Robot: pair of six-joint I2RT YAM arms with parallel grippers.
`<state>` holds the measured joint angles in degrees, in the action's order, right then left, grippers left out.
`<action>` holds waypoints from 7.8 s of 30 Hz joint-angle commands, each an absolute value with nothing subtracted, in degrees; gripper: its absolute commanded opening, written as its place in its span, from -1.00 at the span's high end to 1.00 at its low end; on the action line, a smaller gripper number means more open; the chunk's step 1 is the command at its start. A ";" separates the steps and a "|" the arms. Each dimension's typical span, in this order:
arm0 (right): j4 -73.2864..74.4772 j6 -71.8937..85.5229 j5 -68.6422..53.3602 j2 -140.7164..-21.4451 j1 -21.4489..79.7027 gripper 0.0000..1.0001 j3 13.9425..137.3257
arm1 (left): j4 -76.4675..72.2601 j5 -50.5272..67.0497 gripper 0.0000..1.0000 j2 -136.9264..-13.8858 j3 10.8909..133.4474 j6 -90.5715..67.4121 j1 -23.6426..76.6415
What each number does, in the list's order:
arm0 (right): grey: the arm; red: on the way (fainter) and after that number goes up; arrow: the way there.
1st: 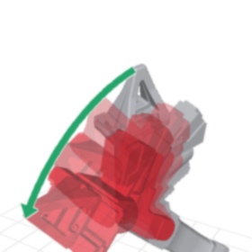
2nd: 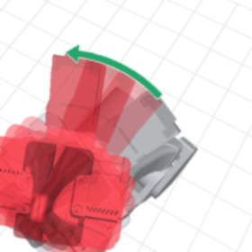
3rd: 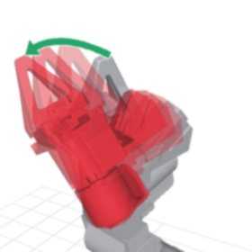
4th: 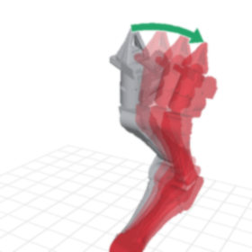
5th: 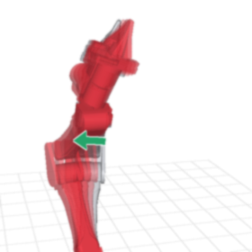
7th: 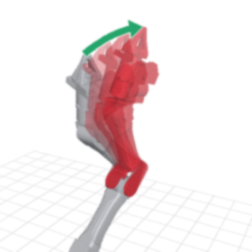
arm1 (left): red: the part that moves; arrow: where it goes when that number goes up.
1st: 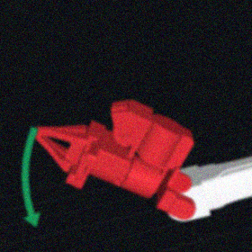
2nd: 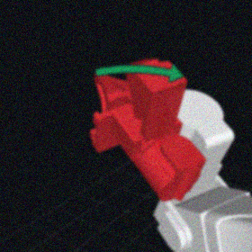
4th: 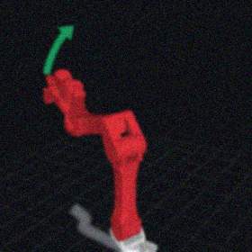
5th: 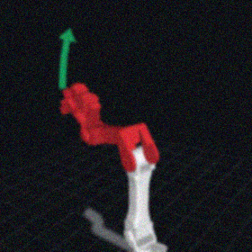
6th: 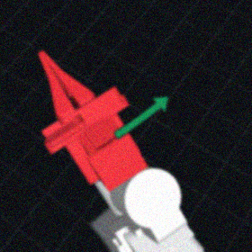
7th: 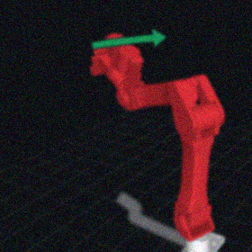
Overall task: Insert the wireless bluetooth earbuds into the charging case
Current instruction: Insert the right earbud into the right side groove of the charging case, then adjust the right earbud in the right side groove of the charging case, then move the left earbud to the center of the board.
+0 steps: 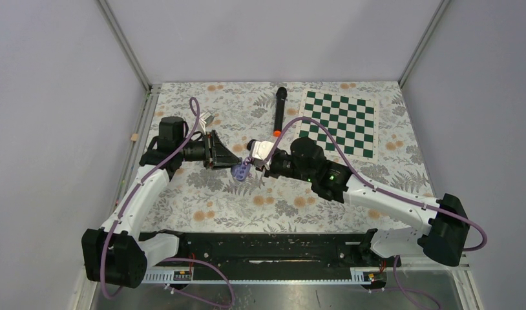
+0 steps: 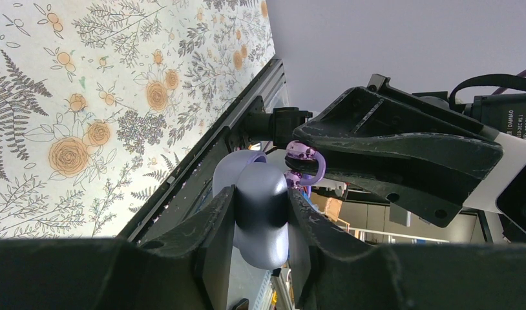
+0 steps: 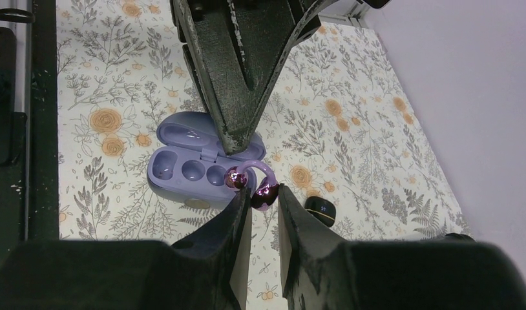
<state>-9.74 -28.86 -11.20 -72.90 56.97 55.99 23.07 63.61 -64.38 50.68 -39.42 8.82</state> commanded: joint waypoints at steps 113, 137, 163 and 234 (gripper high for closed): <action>-9.19 -19.45 3.86 -64.05 64.13 -0.34 52.46 | 21.44 66.52 1.00 -64.33 53.96 -38.09 9.35; 0.86 -7.31 -7.68 -71.20 60.09 1.00 61.20 | 21.44 66.24 1.00 -64.49 54.00 -37.97 9.40; -2.44 -9.14 -3.39 -73.39 60.11 1.00 62.57 | 21.45 66.37 1.00 -63.76 53.71 -38.15 9.39; 18.37 10.98 6.80 -116.40 56.53 0.03 87.66 | 28.28 41.83 1.00 -53.80 42.13 -44.34 -12.12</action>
